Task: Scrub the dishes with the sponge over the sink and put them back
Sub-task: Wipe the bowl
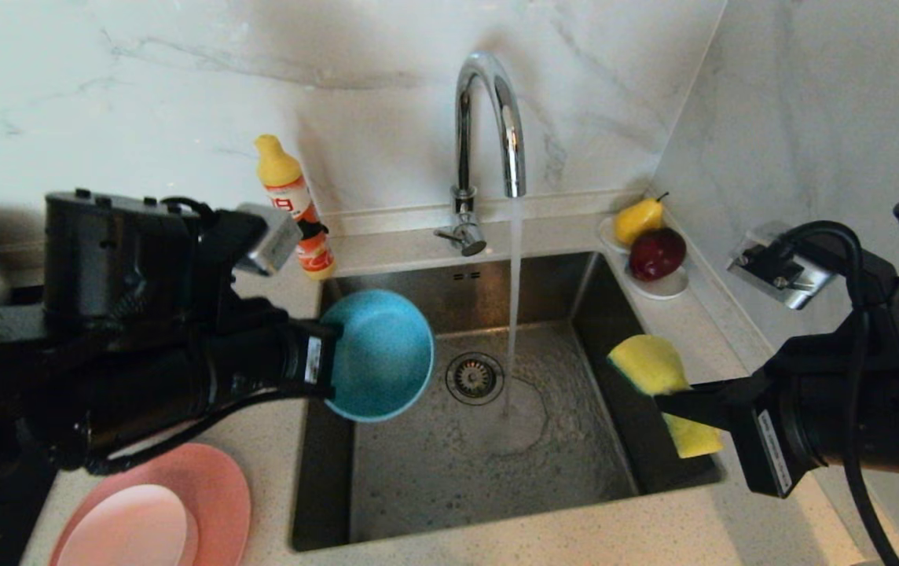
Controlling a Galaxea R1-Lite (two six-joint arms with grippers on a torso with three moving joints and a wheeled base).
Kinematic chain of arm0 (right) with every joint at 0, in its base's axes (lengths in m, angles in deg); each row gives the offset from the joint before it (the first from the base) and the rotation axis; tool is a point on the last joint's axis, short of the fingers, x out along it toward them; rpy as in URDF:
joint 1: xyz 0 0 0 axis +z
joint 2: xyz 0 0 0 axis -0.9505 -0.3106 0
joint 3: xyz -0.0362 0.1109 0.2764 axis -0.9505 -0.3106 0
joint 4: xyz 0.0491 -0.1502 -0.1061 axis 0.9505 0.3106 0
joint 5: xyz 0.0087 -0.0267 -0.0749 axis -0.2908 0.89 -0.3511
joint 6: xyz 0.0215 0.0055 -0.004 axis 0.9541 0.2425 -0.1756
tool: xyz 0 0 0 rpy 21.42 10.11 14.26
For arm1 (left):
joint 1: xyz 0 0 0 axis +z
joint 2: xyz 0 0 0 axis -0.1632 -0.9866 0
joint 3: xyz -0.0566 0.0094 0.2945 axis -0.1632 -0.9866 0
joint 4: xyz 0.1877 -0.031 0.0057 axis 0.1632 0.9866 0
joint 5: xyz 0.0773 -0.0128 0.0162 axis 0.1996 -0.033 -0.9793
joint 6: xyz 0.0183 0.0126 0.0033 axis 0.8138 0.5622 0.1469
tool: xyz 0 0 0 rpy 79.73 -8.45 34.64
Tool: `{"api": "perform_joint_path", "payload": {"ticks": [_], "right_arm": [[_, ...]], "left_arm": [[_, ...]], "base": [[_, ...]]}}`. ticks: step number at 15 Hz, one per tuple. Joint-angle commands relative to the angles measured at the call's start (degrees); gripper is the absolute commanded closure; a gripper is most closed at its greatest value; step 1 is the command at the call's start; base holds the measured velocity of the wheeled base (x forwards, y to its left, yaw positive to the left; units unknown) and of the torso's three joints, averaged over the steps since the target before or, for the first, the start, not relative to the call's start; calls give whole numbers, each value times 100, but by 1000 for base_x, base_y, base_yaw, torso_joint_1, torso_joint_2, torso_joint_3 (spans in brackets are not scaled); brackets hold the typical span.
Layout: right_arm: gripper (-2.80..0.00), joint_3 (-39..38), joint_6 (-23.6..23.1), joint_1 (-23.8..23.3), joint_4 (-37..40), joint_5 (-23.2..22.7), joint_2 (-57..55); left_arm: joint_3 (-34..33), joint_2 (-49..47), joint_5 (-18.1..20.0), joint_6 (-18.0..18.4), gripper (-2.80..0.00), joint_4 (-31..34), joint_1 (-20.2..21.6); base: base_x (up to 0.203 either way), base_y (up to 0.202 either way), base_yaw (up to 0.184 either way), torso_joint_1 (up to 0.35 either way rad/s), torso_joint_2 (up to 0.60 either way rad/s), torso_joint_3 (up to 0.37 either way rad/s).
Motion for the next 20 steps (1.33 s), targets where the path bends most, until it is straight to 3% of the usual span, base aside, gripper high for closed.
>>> {"api": "perform_joint_path", "payload": {"ticks": [1, 4, 7, 11, 13, 16, 18, 20], "right_arm": [[0, 83, 2, 265, 12, 9, 63], [0, 101, -7, 425, 12, -12, 23], [0, 206, -7, 701, 32, -34, -387], [0, 1067, 29, 1089, 375, -84, -1056], [0, 1512, 317, 1242, 500, -98, -1314], [0, 1972, 756, 1301, 846, -393, -1614], [0, 2311, 954, 1301, 947, -522, -1777], [0, 2753, 1246, 1296, 1267, -646, -2028]], "left_arm": [[-422, 250, 42, -163, 0, -165, 0], [-605, 203, 50, -200, 0, -375, -78], [-633, -178, -140, -398, 0, -506, -723], [-658, -786, -1057, -543, 0, -1853, -1006], [-612, -991, -1515, -536, 0, -2055, -1173], [-545, -1079, -1829, -535, 0, -2133, -1362], [-427, -1264, -2237, -515, 0, -2579, -1423], [-343, -1299, -2365, -500, 0, -2801, -1485]], "base": [[0, 0, 0, 0, 0, 0], [0, 0, 0, 0, 0, 0], [0, 0, 0, 0, 0, 0], [0, 0, 0, 0, 0, 0], [0, 0, 0, 0, 0, 0], [0, 0, 0, 0, 0, 0], [0, 0, 0, 0, 0, 0], [0, 0, 0, 0, 0, 0]]}}
